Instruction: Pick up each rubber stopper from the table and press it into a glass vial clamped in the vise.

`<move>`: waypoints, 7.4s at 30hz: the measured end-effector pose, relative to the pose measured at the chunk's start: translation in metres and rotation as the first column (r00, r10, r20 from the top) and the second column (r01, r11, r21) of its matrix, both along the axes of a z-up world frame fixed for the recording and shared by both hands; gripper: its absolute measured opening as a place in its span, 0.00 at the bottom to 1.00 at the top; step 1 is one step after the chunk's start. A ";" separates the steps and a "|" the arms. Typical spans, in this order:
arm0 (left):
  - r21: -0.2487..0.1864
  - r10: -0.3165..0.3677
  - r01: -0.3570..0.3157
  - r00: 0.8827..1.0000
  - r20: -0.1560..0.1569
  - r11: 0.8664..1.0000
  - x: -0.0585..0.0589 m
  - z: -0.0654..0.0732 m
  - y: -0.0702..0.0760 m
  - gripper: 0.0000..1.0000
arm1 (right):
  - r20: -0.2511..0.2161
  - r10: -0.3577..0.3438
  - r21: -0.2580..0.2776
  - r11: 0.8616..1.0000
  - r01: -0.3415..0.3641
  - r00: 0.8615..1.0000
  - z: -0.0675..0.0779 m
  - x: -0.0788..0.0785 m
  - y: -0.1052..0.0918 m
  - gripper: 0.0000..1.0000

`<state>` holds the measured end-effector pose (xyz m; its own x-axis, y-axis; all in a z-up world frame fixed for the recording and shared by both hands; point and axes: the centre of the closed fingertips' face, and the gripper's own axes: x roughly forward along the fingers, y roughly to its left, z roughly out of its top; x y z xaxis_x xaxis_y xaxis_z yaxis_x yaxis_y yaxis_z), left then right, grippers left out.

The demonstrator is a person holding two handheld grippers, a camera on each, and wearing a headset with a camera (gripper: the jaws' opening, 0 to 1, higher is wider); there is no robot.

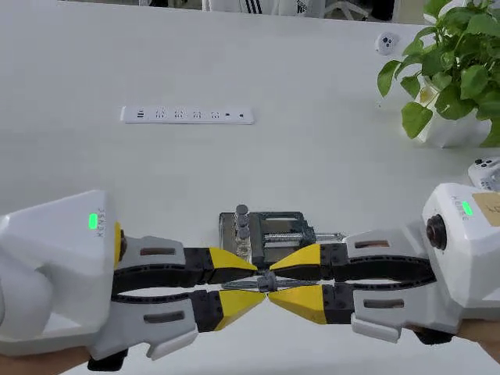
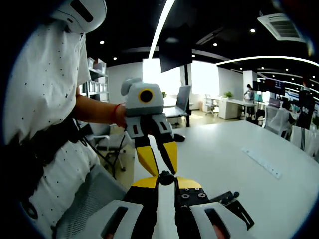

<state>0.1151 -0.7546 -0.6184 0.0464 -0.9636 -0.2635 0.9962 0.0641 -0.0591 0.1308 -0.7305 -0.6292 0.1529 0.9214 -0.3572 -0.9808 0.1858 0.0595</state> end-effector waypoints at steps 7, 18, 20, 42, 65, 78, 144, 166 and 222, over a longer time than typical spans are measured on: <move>-0.008 -0.008 0.008 1.000 -0.001 1.000 -0.003 0.003 -0.001 0.05 | 0.011 -0.001 -0.003 1.000 0.001 1.000 0.003 0.000 0.000 0.07; -0.062 -0.018 0.014 0.997 -0.071 0.998 -0.012 0.019 -0.006 0.04 | 0.025 0.021 0.012 1.000 -0.021 0.999 0.014 -0.005 0.001 0.07; -0.085 -0.026 0.018 0.995 -0.094 0.996 -0.012 0.023 -0.002 0.04 | 0.023 0.028 0.025 0.999 -0.029 0.999 0.019 -0.006 0.002 0.07; -0.169 -0.149 0.112 0.964 -0.223 0.979 -0.024 0.031 0.032 0.04 | 0.010 0.139 0.058 0.988 -0.140 0.990 0.044 -0.024 0.010 0.07; -0.141 -0.151 0.120 0.958 -0.242 0.983 -0.026 0.024 0.030 0.03 | -0.031 0.124 0.081 0.989 -0.121 0.992 0.046 -0.023 0.010 0.07; -0.158 -0.162 0.127 0.957 -0.240 0.979 -0.026 0.028 0.026 0.03 | -0.025 0.137 0.076 0.988 -0.135 0.990 0.045 -0.026 0.015 0.09; -0.054 0.164 -0.177 0.967 -0.197 0.983 0.036 -0.035 0.063 0.50 | -0.087 -0.091 -0.352 0.934 0.055 0.992 -0.036 0.077 -0.006 0.06; 0.125 0.270 -0.257 0.957 -0.107 0.958 0.043 -0.088 0.080 0.81 | -0.086 0.036 -0.691 0.718 -0.085 0.996 -0.129 0.117 -0.003 0.06; 0.072 0.255 -0.248 0.960 -0.119 0.966 0.040 -0.082 0.067 0.83 | -0.186 0.060 -0.869 0.455 -0.192 0.981 -0.157 0.118 -0.003 0.07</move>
